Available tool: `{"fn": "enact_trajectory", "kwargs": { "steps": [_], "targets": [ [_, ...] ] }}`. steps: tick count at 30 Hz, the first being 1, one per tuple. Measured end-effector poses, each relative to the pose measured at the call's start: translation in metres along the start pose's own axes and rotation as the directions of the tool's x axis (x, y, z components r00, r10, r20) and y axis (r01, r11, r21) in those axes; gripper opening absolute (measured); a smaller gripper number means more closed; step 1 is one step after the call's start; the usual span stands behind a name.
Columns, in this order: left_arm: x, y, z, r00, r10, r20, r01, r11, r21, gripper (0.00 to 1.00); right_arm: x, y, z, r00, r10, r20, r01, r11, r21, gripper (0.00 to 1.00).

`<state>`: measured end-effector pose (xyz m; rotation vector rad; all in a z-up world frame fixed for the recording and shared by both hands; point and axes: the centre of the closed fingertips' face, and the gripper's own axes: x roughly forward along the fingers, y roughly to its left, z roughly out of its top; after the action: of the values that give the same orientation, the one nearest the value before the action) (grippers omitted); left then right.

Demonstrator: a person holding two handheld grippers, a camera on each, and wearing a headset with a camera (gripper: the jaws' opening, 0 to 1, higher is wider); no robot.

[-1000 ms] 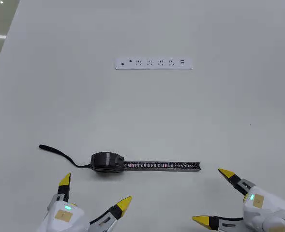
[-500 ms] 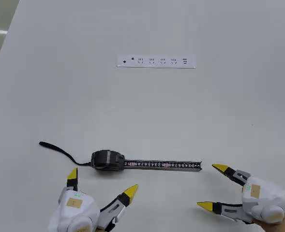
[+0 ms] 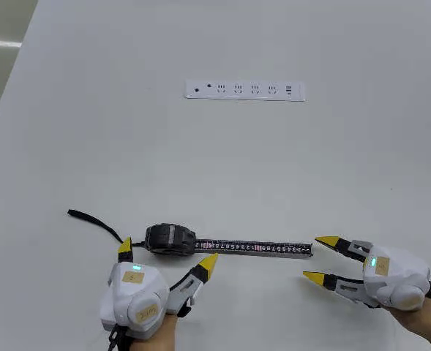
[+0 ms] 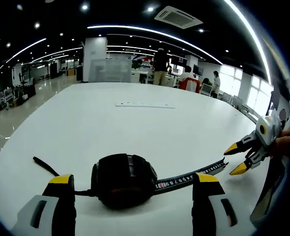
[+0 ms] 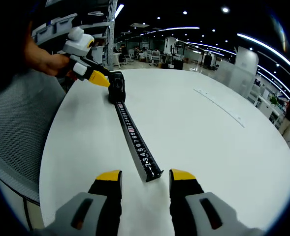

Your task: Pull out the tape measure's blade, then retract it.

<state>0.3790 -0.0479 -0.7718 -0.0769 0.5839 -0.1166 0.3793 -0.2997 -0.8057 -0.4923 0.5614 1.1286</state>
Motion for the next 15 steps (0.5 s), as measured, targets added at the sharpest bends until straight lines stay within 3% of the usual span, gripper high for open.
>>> {"fn": "enact_trajectory", "kwargs": {
  "steps": [7,15],
  "targets": [
    [0.011,0.002,-0.002,0.9998,0.014,-0.017,-0.015,1.000,-0.024,0.95,0.009,-0.003,-0.004,0.9970,0.074,-0.024,-0.074,0.997,-0.033,0.24],
    [0.022,0.003,-0.008,0.9987,0.026,-0.044,-0.028,0.998,-0.060,0.93,0.014,-0.005,-0.013,0.9919,0.116,-0.050,-0.119,0.991,-0.054,0.16]
  ]
}}
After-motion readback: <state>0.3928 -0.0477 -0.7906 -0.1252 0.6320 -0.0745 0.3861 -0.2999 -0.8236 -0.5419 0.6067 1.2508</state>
